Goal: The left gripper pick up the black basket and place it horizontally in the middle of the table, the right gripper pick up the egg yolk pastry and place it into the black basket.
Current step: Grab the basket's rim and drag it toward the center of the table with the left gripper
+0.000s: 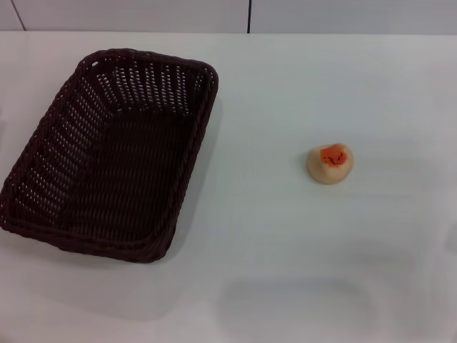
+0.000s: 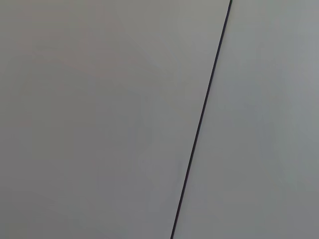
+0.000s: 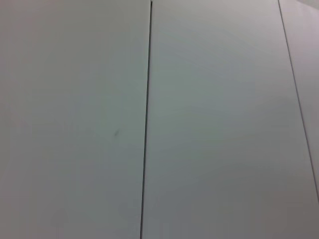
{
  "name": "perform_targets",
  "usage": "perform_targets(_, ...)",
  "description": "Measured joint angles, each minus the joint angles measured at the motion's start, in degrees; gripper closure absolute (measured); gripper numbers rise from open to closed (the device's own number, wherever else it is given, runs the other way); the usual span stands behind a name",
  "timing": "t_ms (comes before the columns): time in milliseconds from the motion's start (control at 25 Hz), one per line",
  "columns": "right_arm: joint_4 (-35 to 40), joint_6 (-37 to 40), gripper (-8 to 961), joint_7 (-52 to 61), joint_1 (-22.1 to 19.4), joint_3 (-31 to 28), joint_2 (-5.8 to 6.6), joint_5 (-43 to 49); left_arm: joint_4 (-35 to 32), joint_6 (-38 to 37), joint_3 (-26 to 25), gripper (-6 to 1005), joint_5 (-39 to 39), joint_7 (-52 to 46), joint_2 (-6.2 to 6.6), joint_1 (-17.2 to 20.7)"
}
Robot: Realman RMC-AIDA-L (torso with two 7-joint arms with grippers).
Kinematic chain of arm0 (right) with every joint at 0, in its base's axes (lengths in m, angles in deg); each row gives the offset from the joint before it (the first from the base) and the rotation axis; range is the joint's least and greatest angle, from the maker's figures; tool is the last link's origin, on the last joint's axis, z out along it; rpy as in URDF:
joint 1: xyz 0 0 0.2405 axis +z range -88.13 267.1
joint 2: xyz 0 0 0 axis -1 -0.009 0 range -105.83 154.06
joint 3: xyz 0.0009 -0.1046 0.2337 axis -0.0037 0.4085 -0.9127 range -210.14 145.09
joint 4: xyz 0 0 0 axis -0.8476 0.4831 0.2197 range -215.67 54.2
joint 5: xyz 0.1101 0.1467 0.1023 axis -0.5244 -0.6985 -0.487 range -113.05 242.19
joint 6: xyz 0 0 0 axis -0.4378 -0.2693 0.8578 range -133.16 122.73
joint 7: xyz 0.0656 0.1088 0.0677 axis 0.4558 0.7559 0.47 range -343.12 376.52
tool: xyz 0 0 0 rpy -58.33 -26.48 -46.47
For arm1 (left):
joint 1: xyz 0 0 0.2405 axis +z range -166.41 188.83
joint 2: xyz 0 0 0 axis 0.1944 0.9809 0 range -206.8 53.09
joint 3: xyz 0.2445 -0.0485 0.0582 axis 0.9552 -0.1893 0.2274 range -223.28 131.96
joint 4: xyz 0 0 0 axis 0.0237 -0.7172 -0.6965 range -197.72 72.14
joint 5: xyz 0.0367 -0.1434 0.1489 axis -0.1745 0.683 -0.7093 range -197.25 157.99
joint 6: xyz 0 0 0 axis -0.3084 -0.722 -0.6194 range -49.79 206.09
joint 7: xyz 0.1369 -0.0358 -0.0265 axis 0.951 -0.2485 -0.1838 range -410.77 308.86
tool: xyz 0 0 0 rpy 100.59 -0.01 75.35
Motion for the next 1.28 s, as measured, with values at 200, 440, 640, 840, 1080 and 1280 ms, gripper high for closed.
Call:
perform_targets(200, 0.0, 0.0, 559, 0.0, -0.1, 0.0, 0.0, 0.0, -0.1, 0.0, 0.1, 412, 0.0, 0.0, 0.0, 0.0)
perform_targets(440, -0.1, 0.0, 559, 0.4, -0.5, 0.0, 0.0, -0.1, -0.1, 0.2, 0.2, 412, 0.0, 0.0, 0.0, 0.2)
perform_targets(640, -0.5, 0.0, 559, 0.4, -0.6, 0.1, 0.0, -0.1, -0.1, 0.3, 0.2, 412, 0.0, 0.0, -0.01, 0.4)
perform_targets(840, -0.8, 0.0, 559, 0.4, -0.6, 0.1, 0.0, -0.1, -0.1, 0.3, 0.2, 412, 0.0, 0.0, 0.0, 0.5)
perform_targets(1080, -0.8, 0.0, 559, 0.4, -0.7, 0.1, 0.0, -0.1, -0.2, 0.3, 0.2, 411, 0.0, 0.0, -0.01, 0.6)
perform_targets(1280, -0.9, 0.0, 559, 0.4, -0.7, 0.1, 0.0, -0.1, -0.2, 0.3, 0.2, 411, 0.0, 0.0, -0.01, 0.7)
